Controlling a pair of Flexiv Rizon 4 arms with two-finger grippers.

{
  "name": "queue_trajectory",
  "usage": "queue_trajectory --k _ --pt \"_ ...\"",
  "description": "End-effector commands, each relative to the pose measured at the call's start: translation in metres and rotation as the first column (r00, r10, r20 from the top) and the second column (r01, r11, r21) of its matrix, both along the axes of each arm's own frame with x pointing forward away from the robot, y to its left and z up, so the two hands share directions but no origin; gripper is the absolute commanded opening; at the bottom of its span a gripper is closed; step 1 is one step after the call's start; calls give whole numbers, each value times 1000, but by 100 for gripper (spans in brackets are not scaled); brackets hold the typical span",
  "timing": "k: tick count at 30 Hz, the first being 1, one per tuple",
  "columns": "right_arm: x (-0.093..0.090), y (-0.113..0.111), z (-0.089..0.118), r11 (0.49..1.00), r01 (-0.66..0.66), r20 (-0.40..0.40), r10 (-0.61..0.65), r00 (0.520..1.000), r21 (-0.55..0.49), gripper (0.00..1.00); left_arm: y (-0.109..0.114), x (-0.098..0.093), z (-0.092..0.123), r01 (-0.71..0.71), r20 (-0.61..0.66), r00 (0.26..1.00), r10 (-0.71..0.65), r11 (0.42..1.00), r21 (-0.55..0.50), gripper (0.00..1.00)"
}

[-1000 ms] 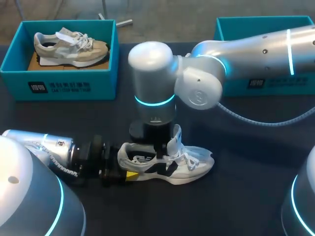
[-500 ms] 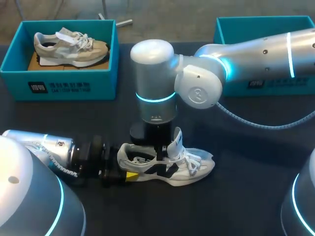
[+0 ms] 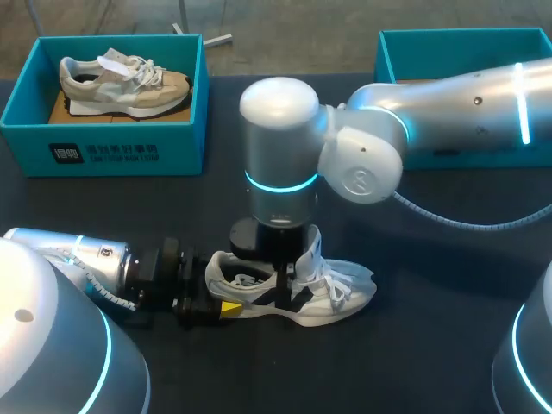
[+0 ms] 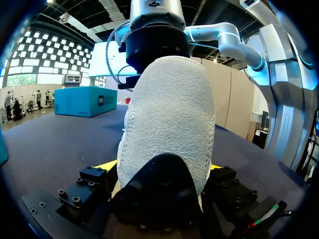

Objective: Take the shoe out of the shoebox, open the shoe tongue, remove and reinsert the insole, then place the shoe into the shoebox

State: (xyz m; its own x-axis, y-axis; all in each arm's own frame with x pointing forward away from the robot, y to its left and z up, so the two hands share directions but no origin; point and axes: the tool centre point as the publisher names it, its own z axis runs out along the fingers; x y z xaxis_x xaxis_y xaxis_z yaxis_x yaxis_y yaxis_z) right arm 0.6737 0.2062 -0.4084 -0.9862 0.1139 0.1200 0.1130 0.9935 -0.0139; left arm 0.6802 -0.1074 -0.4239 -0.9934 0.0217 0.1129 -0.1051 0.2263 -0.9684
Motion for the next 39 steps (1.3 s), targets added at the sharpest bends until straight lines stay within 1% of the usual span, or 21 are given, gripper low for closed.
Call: queue_trajectory --k 1,9,11,17,19,24,32,39 --pt "-16 -10 10 999 9 84 -14 996 54 0 0 1 -2 -3 -1 1000 3 1000 2 0" --pt "-14 -16 36 993 6 192 -30 981 121 0 0 1 -2 -3 -1 1000 3 1000 2 0" --pt "-13 -16 41 987 -17 229 -21 973 162 0 0 1 -2 -3 -1 1000 3 1000 2 0" --pt "-10 -17 47 970 -55 280 -13 960 236 0 0 1 -2 -3 -1 1000 3 1000 2 0" --pt "-8 -18 47 962 -70 292 -11 956 265 0 0 1 -2 -3 -1 1000 3 1000 2 0" --pt "-5 -18 48 953 -89 300 -2 954 290 0 0 1 -2 -3 -1 1000 3 1000 2 0" --pt "-1 -8 54 950 -129 310 37 950 283 0 0 1 -2 -3 -1 1000 3 1000 2 0" --pt "1 -5 56 949 -154 303 66 951 276 0 0 1 -2 -3 -1 1000 3 1000 2 0"
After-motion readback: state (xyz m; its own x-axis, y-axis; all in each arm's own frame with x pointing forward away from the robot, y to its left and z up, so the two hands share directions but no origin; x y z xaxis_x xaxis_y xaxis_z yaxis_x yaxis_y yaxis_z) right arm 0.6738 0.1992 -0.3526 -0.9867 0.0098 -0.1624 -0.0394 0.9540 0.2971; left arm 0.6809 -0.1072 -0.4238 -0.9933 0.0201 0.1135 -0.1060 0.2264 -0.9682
